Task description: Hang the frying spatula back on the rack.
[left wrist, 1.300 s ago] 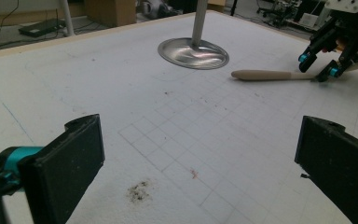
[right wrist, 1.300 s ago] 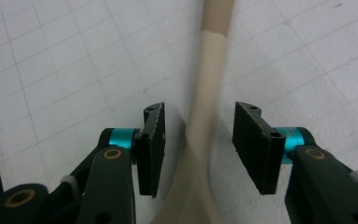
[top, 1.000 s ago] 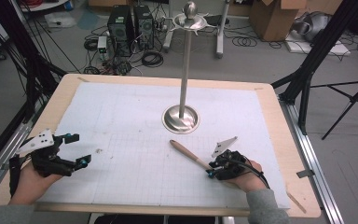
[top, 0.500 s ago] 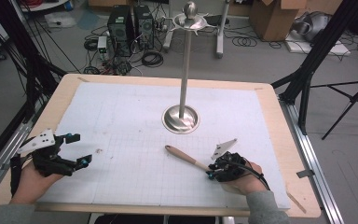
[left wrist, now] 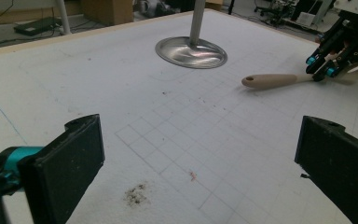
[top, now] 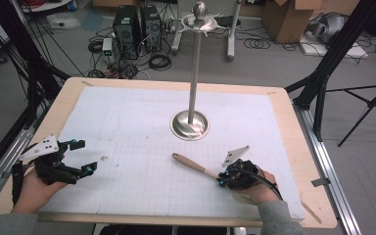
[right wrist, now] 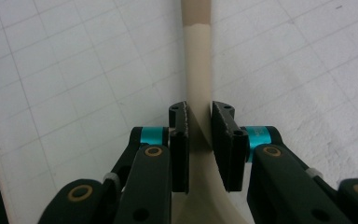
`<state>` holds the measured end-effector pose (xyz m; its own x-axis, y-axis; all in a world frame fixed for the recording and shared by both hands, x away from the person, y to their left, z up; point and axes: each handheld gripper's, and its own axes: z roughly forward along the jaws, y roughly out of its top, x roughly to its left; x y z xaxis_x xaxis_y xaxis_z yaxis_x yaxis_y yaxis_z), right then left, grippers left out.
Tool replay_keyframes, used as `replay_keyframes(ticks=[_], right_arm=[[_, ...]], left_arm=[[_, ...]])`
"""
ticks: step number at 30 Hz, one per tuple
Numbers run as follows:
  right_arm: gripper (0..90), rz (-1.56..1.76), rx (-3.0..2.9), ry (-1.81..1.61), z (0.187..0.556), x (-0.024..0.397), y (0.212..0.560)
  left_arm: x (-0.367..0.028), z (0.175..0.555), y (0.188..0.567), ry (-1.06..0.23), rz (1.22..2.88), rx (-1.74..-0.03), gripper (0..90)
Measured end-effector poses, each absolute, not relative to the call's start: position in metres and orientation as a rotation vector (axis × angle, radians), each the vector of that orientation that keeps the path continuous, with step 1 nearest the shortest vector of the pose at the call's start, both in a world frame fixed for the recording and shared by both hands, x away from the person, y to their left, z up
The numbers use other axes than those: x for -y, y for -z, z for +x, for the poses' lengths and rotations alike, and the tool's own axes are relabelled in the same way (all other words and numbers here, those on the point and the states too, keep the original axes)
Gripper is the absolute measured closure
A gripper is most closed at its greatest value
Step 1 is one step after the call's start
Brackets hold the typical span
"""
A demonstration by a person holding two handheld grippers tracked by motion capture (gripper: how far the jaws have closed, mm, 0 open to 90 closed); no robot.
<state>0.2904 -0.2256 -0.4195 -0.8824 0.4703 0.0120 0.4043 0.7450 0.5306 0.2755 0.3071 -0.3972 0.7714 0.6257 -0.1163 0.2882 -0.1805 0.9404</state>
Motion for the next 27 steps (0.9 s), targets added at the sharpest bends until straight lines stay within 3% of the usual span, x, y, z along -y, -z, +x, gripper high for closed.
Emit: replay_keyframes(ticks=[27], right_arm=[[77.8, 0.795, -2.615, -1.174, 0.296, 0.256, 0.383]], left_arm=[[-0.308, 0.275, 0.396, -0.33, 1.739, -0.706, 1.8]])
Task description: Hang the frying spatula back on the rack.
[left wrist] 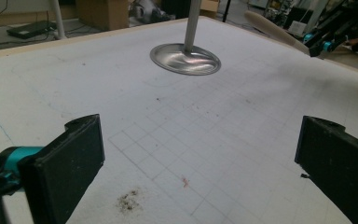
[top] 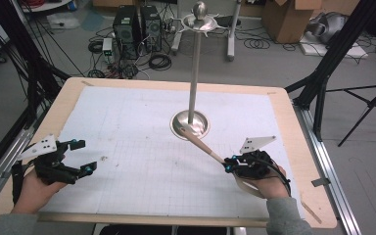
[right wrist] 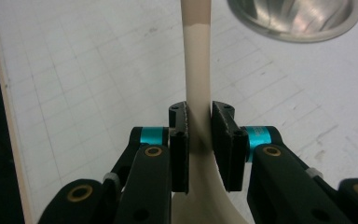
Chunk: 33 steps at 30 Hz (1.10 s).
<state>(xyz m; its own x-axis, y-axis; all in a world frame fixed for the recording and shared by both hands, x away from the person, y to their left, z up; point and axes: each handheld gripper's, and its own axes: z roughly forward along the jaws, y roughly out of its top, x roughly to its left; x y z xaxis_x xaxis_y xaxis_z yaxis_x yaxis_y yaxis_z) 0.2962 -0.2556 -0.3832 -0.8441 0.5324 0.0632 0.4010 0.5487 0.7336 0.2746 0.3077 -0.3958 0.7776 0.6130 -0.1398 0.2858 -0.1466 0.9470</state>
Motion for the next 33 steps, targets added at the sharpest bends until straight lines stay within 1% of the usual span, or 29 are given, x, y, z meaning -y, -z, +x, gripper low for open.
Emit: replay_keyframes(ticks=[11, 18, 33], right_arm=[[77.8, 0.862, -2.489, -1.336, 0.306, 0.271, 0.363], [77.8, 0.854, -2.472, -1.361, 0.312, 0.278, 0.354], [77.8, 0.823, -2.384, -1.469, 0.32, 0.291, 0.318]], left_arm=[[-0.31, 0.273, 0.397, -0.32, 1.728, -0.719, 1.8], [-0.314, 0.272, 0.397, -0.323, 1.718, -0.729, 1.8], [-0.317, 0.27, 0.397, -0.33, 1.717, -0.737, 1.8]])
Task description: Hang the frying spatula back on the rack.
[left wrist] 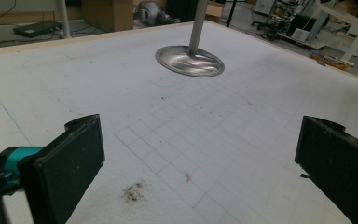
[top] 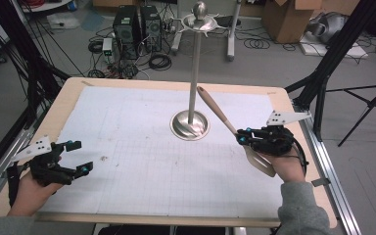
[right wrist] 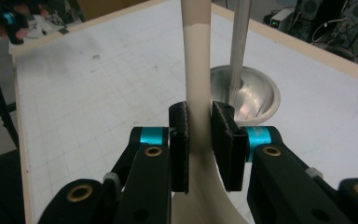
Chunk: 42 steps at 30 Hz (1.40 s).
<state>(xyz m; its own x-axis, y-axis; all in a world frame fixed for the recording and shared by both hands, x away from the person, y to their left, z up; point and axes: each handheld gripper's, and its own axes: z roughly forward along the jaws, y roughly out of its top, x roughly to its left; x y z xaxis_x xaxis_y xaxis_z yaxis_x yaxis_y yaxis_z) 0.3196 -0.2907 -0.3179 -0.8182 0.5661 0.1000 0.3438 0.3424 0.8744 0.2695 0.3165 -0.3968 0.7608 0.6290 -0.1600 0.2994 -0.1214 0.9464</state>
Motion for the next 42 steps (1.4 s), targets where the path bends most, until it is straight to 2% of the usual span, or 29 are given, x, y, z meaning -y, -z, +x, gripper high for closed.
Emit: replay_keyframes(ticks=[9, 42], right_arm=[[77.8, 0.805, -2.359, -1.484, 0.324, 0.3, 0.297], [77.8, 0.756, -2.288, -1.553, 0.347, 0.337, 0.255]], left_arm=[[-0.322, 0.264, 0.397, -0.339, 1.71, -0.751, 1.8], [-0.339, 0.242, 0.4, -0.393, 1.737, -0.809, 1.8]])
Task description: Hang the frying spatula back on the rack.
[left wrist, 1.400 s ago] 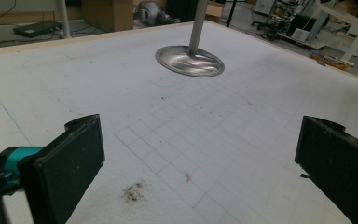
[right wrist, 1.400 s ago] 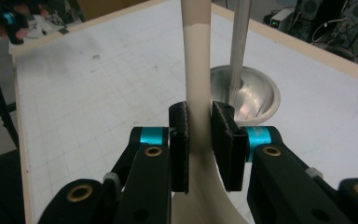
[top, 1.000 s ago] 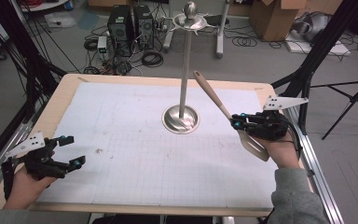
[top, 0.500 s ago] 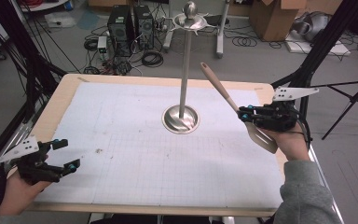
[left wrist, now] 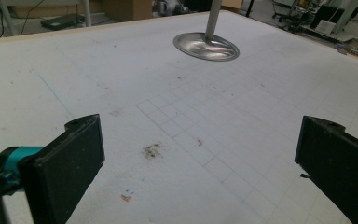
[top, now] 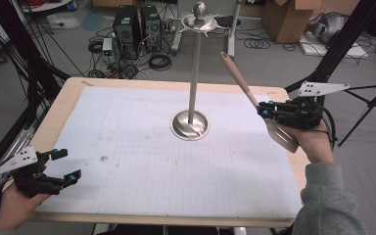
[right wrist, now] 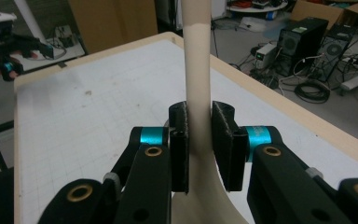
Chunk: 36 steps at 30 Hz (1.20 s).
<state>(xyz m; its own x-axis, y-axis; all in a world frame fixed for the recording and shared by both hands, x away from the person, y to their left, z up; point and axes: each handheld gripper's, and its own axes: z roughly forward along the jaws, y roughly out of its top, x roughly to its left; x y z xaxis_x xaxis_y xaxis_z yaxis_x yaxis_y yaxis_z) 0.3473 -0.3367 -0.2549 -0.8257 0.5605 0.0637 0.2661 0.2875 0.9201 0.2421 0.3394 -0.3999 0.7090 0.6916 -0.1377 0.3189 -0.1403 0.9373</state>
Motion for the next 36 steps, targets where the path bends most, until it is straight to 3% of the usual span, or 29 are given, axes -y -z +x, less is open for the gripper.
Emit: replay_keyframes(ticks=[22, 36], right_arm=[[77.8, 0.704, -2.278, -1.623, 0.354, 0.338, 0.218], [77.8, 0.716, -2.257, -1.629, 0.361, 0.334, 0.215]], left_arm=[[-0.347, 0.238, 0.403, -0.384, 1.723, -0.84, 1.8], [-0.35, 0.236, 0.405, -0.377, 1.719, -0.852, 1.8]])
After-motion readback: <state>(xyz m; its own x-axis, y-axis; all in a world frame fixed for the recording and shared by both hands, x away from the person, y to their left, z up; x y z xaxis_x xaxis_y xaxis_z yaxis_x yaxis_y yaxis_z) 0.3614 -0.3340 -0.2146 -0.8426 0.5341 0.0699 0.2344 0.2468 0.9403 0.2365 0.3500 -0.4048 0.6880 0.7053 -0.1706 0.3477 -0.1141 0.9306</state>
